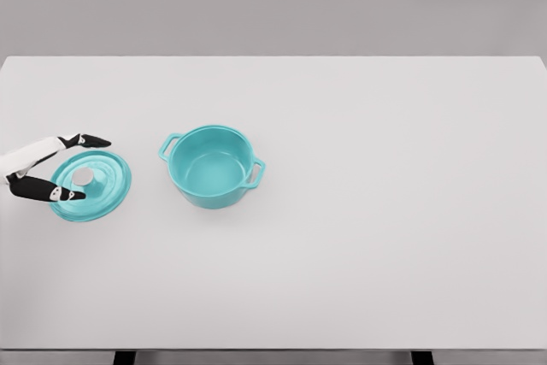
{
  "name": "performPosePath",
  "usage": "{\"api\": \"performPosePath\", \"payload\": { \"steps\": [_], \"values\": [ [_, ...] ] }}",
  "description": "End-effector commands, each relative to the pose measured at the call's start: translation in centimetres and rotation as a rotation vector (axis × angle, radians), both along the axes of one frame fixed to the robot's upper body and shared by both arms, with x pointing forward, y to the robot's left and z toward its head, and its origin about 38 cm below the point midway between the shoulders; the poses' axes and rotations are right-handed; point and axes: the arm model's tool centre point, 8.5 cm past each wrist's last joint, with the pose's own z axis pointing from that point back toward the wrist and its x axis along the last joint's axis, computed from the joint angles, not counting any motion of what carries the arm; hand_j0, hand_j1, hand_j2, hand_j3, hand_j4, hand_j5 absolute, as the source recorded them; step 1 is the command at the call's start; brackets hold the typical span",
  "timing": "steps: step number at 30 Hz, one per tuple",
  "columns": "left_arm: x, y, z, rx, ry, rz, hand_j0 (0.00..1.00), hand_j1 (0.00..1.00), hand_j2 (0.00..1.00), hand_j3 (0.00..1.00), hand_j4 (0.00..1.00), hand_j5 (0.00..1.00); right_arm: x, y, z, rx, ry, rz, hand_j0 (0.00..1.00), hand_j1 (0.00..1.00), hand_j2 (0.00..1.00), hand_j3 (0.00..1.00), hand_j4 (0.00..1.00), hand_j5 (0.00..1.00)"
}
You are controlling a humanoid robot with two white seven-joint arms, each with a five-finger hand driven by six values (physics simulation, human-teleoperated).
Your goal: Cover the pot with left arm
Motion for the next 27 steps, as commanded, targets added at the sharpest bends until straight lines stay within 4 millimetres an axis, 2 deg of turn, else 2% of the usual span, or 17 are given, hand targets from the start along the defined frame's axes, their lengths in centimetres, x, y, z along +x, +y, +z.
{"api": "performPosePath", "payload": {
  "steps": [1, 16, 27],
  "values": [
    [0.1, 0.2, -0.1, -0.004, 0.003, 0.011, 0.81, 0.81, 0.81, 0.81, 0.81, 0.81, 0.0, 0.0, 0.0, 0.0, 0.0, 0.001, 1.0, 1.0, 1.0, 1.0, 1.0, 1.0],
    [-0.5, 0.4, -0.6, -0.016, 0.035, 0.011, 0.81, 0.81, 0.81, 0.81, 0.81, 0.81, 0.0, 0.0, 0.0, 0.0, 0.0, 0.001, 1.0, 1.0, 1.0, 1.0, 1.0, 1.0],
    [-0.3, 1.3, -1.0, -0.008, 0.039, 0.044, 0.79, 0.79, 0.79, 0.79, 0.79, 0.79, 0.0, 0.0, 0.0, 0.0, 0.0, 0.001, 1.0, 1.0, 1.0, 1.0, 1.0, 1.0]
  ]
}}
